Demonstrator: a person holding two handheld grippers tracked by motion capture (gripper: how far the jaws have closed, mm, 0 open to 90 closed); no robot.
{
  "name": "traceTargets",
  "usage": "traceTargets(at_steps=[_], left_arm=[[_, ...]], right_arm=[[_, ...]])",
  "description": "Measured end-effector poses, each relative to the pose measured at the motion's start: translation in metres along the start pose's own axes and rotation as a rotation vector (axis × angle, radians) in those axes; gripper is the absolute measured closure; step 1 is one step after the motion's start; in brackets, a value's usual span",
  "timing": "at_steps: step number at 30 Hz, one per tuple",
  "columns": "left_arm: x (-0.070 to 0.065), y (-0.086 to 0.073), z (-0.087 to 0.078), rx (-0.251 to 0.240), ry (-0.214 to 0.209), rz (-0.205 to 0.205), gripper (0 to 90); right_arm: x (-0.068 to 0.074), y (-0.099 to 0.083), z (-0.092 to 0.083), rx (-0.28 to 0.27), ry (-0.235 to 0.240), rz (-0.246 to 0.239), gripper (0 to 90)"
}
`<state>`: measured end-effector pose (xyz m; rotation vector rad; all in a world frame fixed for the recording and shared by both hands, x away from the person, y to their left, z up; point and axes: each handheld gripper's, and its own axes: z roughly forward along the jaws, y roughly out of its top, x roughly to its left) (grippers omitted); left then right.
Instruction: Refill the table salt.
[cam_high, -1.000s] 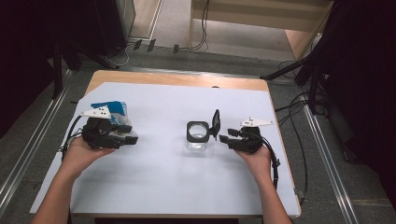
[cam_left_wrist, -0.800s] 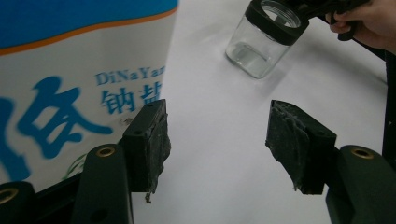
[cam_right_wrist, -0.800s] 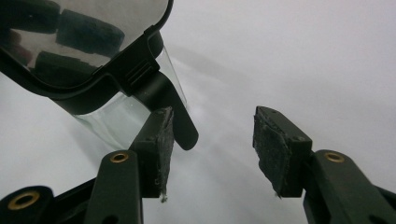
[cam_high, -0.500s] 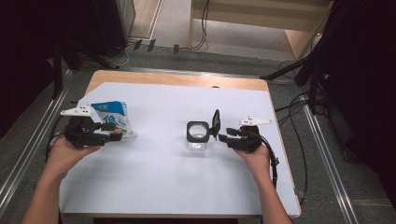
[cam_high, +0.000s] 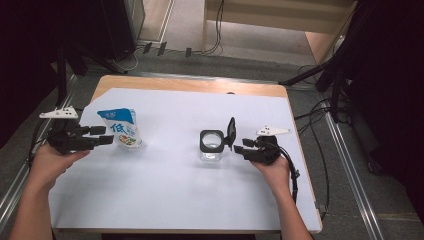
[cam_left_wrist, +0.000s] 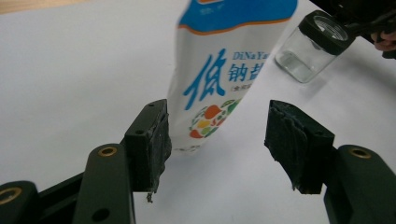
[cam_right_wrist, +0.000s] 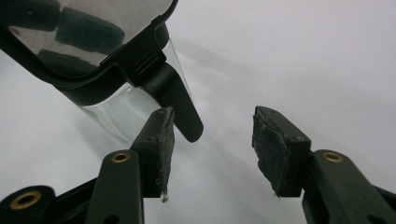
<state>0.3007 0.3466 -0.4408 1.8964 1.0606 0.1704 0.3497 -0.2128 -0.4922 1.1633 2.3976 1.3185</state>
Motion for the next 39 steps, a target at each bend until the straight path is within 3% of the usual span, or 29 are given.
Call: traceTargets(at_steps=[4,13,18,24,34,39], left_arm=[[0.009,0.004,0.000,-0.011,0.005,-0.007,40.1],[0.014,0.021,0.011,-0.023,-0.013,0.039,45.4],[0.015,0.026,0.016,-0.062,-0.035,0.063,55.0],[0.017,0.031,0.020,-0.060,-0.078,0.089,66.3],[0.012,0.036,0.022,-0.046,-0.127,0.105,85.0],[0.007,0.037,0.022,-0.040,-0.127,0.097,87.4]], right_arm=[[0.002,-0.001,0.001,0.004,0.006,-0.012,49.9],[0.008,-0.004,-0.004,0.002,0.009,-0.016,50.0],[0.009,-0.009,-0.010,-0.008,0.001,-0.014,50.1],[0.015,-0.014,-0.015,-0.008,0.003,-0.011,50.8],[0.030,-0.016,-0.018,-0.016,0.042,-0.065,54.6],[0.032,-0.015,-0.019,-0.024,0.057,-0.068,55.7]])
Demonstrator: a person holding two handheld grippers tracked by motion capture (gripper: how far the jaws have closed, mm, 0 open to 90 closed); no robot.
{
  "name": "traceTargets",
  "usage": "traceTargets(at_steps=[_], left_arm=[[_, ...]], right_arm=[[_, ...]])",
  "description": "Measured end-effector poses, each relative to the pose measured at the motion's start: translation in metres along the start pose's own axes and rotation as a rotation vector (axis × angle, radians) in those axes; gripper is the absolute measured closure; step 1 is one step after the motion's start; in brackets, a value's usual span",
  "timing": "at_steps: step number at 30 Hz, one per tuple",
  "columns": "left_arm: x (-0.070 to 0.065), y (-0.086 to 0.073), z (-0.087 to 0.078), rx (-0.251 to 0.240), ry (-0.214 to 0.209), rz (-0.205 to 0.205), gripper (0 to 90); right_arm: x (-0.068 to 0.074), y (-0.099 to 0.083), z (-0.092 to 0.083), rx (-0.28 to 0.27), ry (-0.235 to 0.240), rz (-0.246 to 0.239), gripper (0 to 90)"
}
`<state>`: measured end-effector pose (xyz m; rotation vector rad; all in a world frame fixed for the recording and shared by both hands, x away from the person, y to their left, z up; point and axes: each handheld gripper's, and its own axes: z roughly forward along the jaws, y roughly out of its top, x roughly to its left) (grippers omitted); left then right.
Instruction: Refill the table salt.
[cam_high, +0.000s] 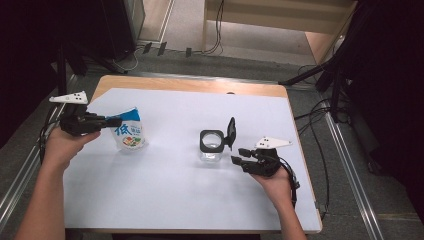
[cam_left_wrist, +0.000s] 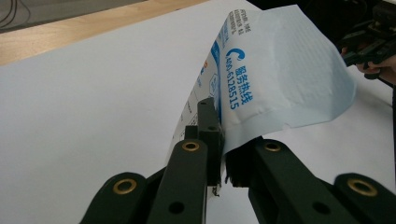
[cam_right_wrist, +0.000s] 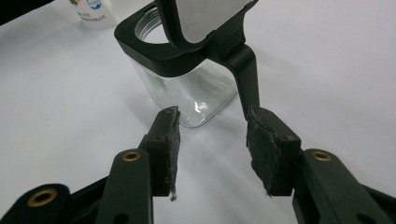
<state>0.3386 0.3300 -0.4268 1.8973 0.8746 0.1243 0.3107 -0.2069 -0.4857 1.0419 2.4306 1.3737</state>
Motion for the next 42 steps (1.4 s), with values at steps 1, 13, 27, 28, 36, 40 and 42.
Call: traceTargets(at_steps=[1,13,27,28,36,40,42], left_arm=[[0.000,-0.001,0.000,-0.003,0.002,-0.005,87.2],[0.002,-0.012,-0.008,0.010,-0.015,-0.035,87.2],[-0.025,0.012,0.006,0.055,-0.019,-0.053,90.0],[-0.026,0.014,0.006,0.054,-0.021,-0.056,90.0],[-0.040,0.026,0.008,0.020,-0.070,-0.099,90.0],[-0.049,0.031,0.012,0.024,-0.075,-0.075,90.0],[-0.052,0.033,0.013,0.026,-0.078,-0.074,90.0]], right_arm=[[0.000,0.000,0.000,0.003,0.003,-0.001,56.0],[0.008,0.003,-0.001,0.005,0.023,-0.021,57.3],[0.027,0.009,-0.003,-0.011,0.076,-0.051,60.0],[0.029,0.009,-0.003,-0.012,0.080,-0.056,60.1],[0.047,0.014,0.004,-0.003,0.113,-0.098,60.9],[0.059,0.016,0.010,0.005,0.123,-0.124,61.5],[0.064,0.019,0.011,-0.003,0.130,-0.115,61.7]])
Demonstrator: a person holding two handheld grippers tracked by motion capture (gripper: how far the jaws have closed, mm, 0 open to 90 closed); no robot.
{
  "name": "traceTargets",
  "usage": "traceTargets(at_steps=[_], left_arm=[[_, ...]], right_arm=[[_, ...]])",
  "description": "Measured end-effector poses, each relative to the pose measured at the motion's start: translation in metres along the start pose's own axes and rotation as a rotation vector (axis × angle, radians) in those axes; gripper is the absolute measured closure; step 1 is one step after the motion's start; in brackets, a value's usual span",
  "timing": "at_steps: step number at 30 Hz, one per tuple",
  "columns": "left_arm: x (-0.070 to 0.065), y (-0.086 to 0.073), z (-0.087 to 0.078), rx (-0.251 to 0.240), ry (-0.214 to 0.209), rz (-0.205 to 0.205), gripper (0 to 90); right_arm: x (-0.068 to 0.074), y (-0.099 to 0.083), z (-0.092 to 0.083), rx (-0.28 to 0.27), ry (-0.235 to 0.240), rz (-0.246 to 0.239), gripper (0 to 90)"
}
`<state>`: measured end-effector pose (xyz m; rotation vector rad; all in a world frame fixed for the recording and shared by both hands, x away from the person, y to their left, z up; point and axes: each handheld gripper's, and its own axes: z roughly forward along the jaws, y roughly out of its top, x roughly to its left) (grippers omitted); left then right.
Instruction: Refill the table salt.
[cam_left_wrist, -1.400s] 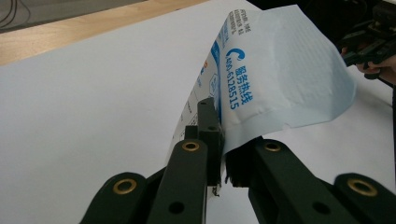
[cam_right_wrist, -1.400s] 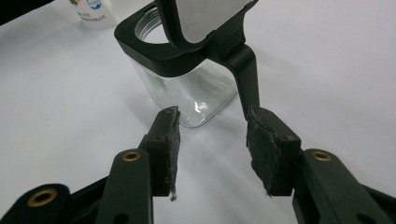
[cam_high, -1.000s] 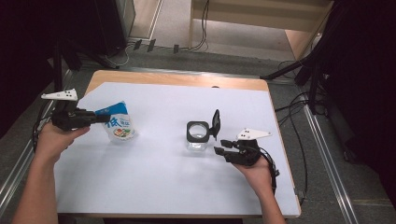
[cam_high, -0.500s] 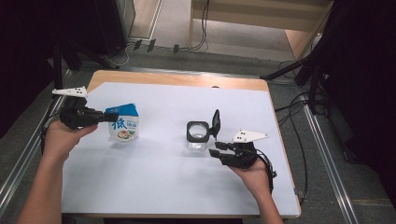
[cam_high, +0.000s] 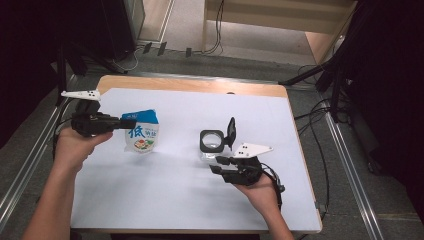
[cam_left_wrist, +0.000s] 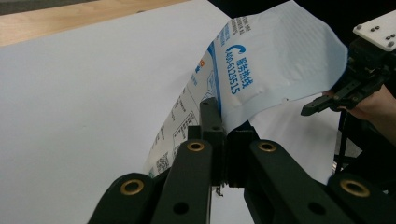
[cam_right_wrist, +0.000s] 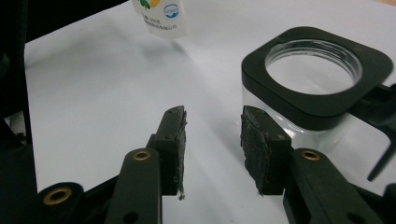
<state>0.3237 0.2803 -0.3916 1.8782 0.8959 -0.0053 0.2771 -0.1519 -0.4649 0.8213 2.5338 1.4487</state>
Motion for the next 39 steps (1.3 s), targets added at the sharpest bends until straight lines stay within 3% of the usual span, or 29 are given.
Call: traceTargets(at_steps=[11,18,27,34,39], left_arm=[[-0.022,0.019,0.012,0.012,-0.033,0.003,90.0],[-0.038,0.041,0.009,0.013,-0.019,0.035,90.0],[-0.056,0.064,0.008,0.033,-0.005,0.057,90.0],[-0.064,0.071,0.014,0.055,-0.006,0.068,90.0],[-0.070,0.074,0.018,0.066,-0.015,0.071,90.0]], right_arm=[[0.017,0.013,0.032,0.029,0.028,-0.039,61.0],[0.019,0.027,0.050,0.014,0.026,-0.051,60.1],[0.025,0.043,0.077,0.000,0.021,-0.017,59.4],[0.030,0.051,0.100,-0.026,0.019,0.015,58.8],[0.031,0.051,0.113,-0.044,-0.018,0.035,58.3]])
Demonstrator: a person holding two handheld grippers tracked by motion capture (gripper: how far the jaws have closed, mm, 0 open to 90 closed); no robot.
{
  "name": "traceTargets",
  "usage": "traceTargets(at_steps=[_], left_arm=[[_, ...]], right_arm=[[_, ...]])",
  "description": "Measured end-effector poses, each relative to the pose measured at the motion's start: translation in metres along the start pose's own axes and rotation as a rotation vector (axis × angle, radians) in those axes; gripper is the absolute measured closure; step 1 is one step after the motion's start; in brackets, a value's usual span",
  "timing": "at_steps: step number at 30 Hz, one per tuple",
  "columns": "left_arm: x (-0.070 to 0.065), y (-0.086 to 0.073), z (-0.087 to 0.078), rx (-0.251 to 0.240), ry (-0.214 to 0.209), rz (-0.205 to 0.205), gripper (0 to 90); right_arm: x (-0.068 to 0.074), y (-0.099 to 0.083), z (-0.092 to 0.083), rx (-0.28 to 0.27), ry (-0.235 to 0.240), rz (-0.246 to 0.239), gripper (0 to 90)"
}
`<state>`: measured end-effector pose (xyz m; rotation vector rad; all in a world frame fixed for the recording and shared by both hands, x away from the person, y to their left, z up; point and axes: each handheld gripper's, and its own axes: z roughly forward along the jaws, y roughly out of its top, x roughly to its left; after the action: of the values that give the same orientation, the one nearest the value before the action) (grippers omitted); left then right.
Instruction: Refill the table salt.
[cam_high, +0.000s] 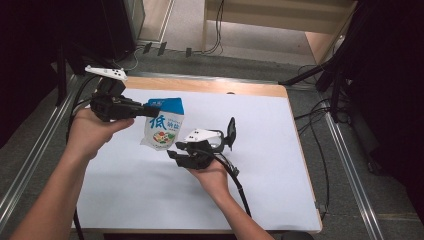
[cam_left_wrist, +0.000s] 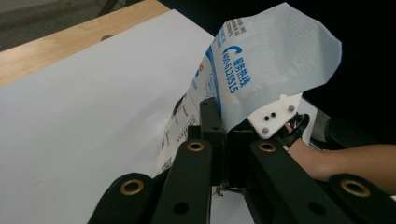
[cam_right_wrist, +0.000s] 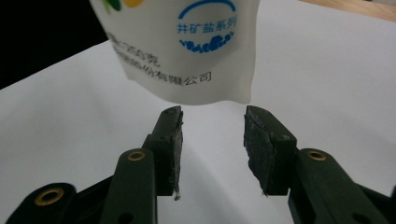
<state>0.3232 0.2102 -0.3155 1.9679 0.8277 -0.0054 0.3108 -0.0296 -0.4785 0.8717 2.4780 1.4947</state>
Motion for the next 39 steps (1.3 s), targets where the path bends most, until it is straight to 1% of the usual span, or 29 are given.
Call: traceTargets(at_steps=[4,6,8,12,14,16,18,21,22,26,28,30,31,34,37,39], left_arm=[[-0.006,0.004,0.002,0.005,-0.008,0.001,90.0],[-0.009,0.006,0.002,0.010,-0.014,0.007,90.0],[-0.010,0.007,0.003,0.014,-0.017,0.002,90.0],[-0.009,0.006,0.009,0.027,-0.030,-0.012,90.0],[-0.008,0.005,0.013,0.035,-0.011,-0.013,90.0],[-0.005,0.005,0.015,0.036,-0.023,-0.019,90.0],[-0.005,0.006,0.018,0.041,-0.004,-0.015,90.0],[-0.003,0.007,0.023,0.047,-0.003,-0.013,89.8],[-0.003,0.008,0.025,0.048,-0.002,-0.014,89.7],[-0.001,0.011,0.036,0.062,0.000,-0.013,89.3],[-0.001,0.011,0.041,0.071,0.002,-0.014,89.3],[0.000,0.011,0.047,0.078,-0.003,-0.014,89.3],[0.001,0.012,0.049,0.080,-0.007,-0.014,89.3],[0.003,0.012,0.052,0.083,-0.012,-0.020,89.4],[0.003,0.013,0.054,0.096,-0.002,-0.032,89.5],[0.003,0.013,0.055,0.104,0.011,-0.034,89.6]], right_arm=[[0.000,-0.002,0.007,-0.012,-0.019,0.016,58.2],[0.001,-0.002,0.010,-0.020,-0.020,0.029,58.2],[0.002,-0.003,0.013,-0.027,-0.034,0.023,58.2],[0.001,-0.004,0.015,-0.029,-0.049,0.024,58.3],[0.001,-0.004,0.016,-0.031,-0.051,0.013,59.9],[0.003,-0.004,0.015,-0.032,-0.052,0.003,60.5],[0.005,-0.005,0.015,-0.028,-0.053,-0.013,61.0],[0.009,-0.008,0.014,-0.031,-0.052,-0.043,62.1],[0.011,-0.009,0.013,-0.031,-0.048,-0.047,62.0],[0.016,-0.011,0.014,-0.019,-0.035,-0.095,61.8],[0.019,-0.011,0.014,-0.015,-0.023,-0.096,61.7],[0.020,-0.012,0.014,-0.011,-0.018,-0.094,60.8],[0.019,-0.013,0.014,-0.012,-0.014,-0.083,60.4],[0.018,-0.016,0.013,-0.021,-0.013,-0.074,59.1],[0.019,-0.020,0.012,-0.038,-0.033,-0.088,51.3],[0.020,-0.021,0.011,-0.038,-0.044,-0.095,49.1]])
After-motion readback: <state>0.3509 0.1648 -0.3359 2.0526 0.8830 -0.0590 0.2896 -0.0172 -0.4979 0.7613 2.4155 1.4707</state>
